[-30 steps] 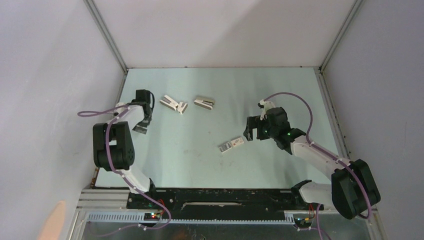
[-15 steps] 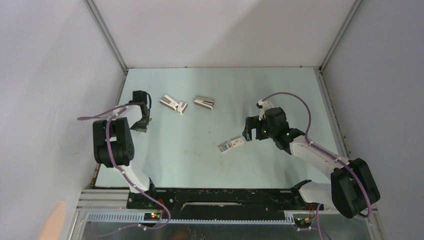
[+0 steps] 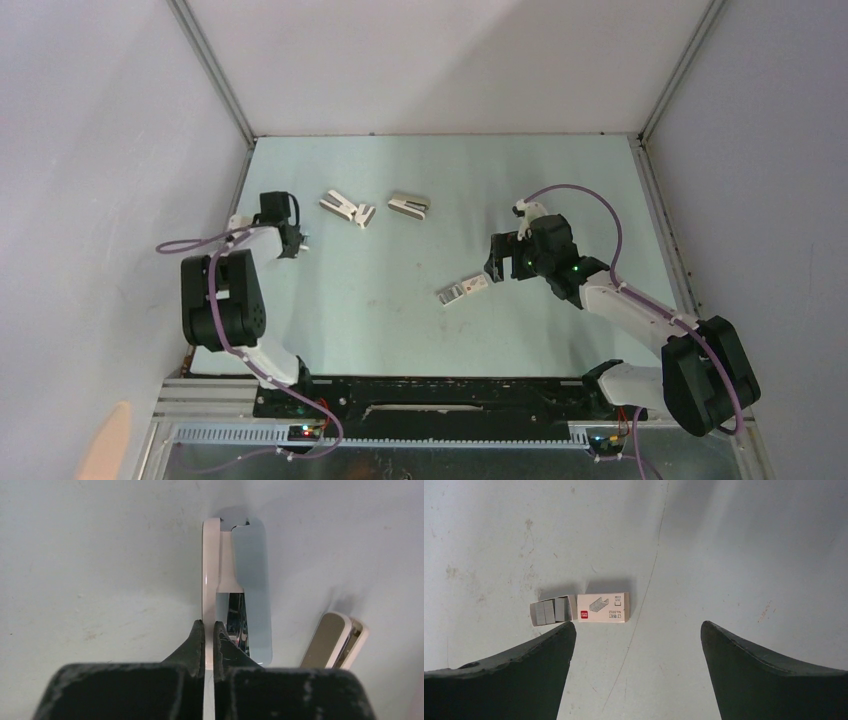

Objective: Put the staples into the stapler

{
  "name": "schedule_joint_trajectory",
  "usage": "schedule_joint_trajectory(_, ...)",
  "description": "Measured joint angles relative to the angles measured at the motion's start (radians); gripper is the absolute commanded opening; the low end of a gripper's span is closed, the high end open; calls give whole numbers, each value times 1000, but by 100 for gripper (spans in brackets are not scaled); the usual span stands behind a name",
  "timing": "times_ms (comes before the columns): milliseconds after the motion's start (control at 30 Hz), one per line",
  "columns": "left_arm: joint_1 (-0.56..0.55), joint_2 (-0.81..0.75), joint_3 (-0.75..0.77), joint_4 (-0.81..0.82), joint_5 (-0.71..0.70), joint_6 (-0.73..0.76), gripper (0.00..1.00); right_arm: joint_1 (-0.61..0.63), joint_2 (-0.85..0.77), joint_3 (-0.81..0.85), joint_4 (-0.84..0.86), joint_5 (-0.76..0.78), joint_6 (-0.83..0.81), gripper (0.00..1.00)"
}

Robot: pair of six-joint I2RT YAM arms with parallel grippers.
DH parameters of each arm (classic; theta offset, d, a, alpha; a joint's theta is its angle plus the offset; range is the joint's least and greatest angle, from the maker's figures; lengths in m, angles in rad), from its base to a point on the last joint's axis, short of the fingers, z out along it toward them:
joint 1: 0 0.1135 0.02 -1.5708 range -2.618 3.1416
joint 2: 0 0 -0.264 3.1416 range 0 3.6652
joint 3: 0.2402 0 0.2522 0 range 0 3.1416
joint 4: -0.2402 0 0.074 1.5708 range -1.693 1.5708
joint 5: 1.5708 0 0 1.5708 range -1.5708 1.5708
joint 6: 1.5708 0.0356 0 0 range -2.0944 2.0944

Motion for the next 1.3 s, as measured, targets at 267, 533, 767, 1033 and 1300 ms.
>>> schedule_joint_trajectory(267,-5,-89,-130,123,175,111,0,20,0,0,0,-29,0,96)
schedule_joint_trajectory(533,-224,-166,-233,194,337,243,0,75,0,0,2,-83,15,96)
schedule_joint_trajectory(767,-436,-161,-254,251,439,326,0,125,29,33,14,-163,89,96)
schedule_joint_trajectory(1033,-620,-118,-253,351,470,372,0,187,206,119,148,-259,254,94)
schedule_joint_trajectory(1300,-670,-112,-274,446,495,380,0,206,393,166,246,-292,371,82)
